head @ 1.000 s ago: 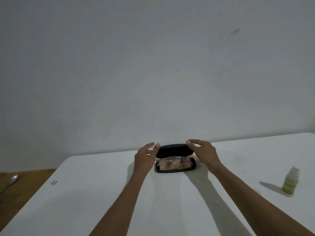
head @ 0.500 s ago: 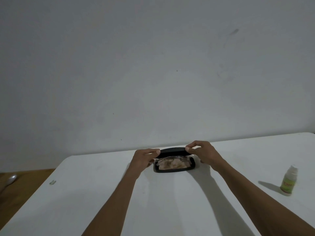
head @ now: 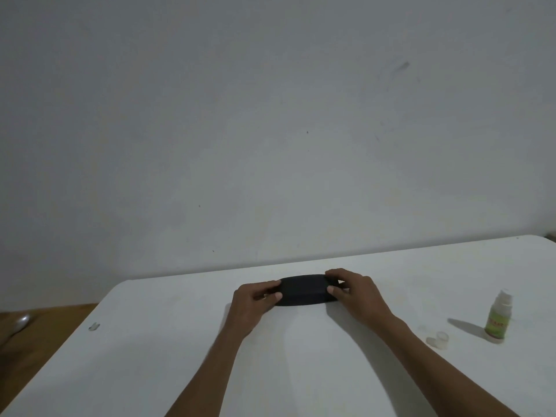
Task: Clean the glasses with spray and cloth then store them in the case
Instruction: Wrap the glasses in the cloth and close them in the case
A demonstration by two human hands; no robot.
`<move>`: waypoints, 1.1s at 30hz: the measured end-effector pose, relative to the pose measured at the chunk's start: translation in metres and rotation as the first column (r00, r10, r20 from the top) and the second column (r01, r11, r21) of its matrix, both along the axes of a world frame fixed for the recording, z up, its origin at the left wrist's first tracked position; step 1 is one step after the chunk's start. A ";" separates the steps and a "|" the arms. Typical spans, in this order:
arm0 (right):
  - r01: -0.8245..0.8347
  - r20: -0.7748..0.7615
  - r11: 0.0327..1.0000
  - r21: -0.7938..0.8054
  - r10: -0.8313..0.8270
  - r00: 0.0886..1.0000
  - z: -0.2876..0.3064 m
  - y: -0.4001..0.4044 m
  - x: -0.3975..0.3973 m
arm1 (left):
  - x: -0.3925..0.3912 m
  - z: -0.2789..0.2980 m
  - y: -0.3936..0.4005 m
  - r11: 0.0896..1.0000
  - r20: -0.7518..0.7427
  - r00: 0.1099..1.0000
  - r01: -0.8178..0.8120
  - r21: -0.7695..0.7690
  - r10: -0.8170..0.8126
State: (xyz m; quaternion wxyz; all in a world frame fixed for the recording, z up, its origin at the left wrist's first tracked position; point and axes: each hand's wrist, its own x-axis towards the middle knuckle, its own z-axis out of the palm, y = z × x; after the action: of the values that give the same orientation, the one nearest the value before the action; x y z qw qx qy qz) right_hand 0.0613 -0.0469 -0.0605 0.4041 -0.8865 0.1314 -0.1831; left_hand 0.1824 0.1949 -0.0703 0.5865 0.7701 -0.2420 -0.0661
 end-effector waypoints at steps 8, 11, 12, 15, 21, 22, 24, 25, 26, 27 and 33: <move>-0.003 0.006 0.995 -0.102 0.003 1.000 -0.007 0.014 -0.006 | -0.009 -0.005 -0.007 0.996 0.137 0.990 -0.027 0.084 0.016; -0.006 0.016 0.990 -0.142 0.008 1.000 -0.008 0.012 -0.003 | -0.010 -0.006 -0.008 0.996 0.122 0.992 -0.045 0.074 0.035; -0.008 0.014 0.990 -0.141 0.010 1.000 -0.008 0.011 -0.001 | -0.008 -0.007 -0.008 0.997 0.111 0.993 -0.046 0.065 0.038; 0.000 0.024 0.992 -0.129 0.003 1.000 -0.006 0.008 0.006 | 0.000 -0.008 -0.011 0.997 0.100 0.993 -0.065 0.048 0.060; -0.002 0.032 0.997 -0.078 0.005 0.999 0.005 0.002 0.042 | 0.031 0.000 -0.025 0.995 0.175 0.982 -0.088 0.054 0.078; -0.003 0.035 0.997 -0.078 0.006 0.999 0.006 0.000 0.049 | 0.037 0.001 -0.028 0.995 0.185 0.980 -0.089 0.056 0.077; 0.001 0.038 0.997 -0.081 0.002 0.999 0.008 -0.003 0.062 | 0.052 0.001 -0.034 0.994 0.193 0.978 -0.092 0.066 0.077; 0.005 0.037 0.997 -0.082 -0.001 0.999 0.009 -0.005 0.068 | 0.058 0.002 -0.036 0.993 0.189 0.979 -0.090 0.072 0.075; 0.006 0.035 0.996 -0.084 -0.003 0.999 0.009 -0.006 0.074 | 0.063 0.002 -0.038 0.993 0.185 0.980 -0.089 0.075 0.074; 0.006 0.031 0.996 -0.088 -0.004 1.000 0.008 -0.007 0.079 | 0.066 0.002 -0.040 0.993 0.184 0.980 -0.087 0.082 0.070; 0.044 0.049 0.986 -0.163 -0.036 0.998 -0.004 -0.006 0.091 | 0.079 -0.005 -0.041 0.989 0.197 0.978 -0.086 0.120 0.062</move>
State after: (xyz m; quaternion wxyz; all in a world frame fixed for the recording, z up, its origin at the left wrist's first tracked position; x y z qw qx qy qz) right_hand 0.1521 -0.0530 -0.0642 0.3288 -0.9095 0.1243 -0.2218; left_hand 0.2613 0.1535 -0.0755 0.5119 0.8173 -0.2641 0.0155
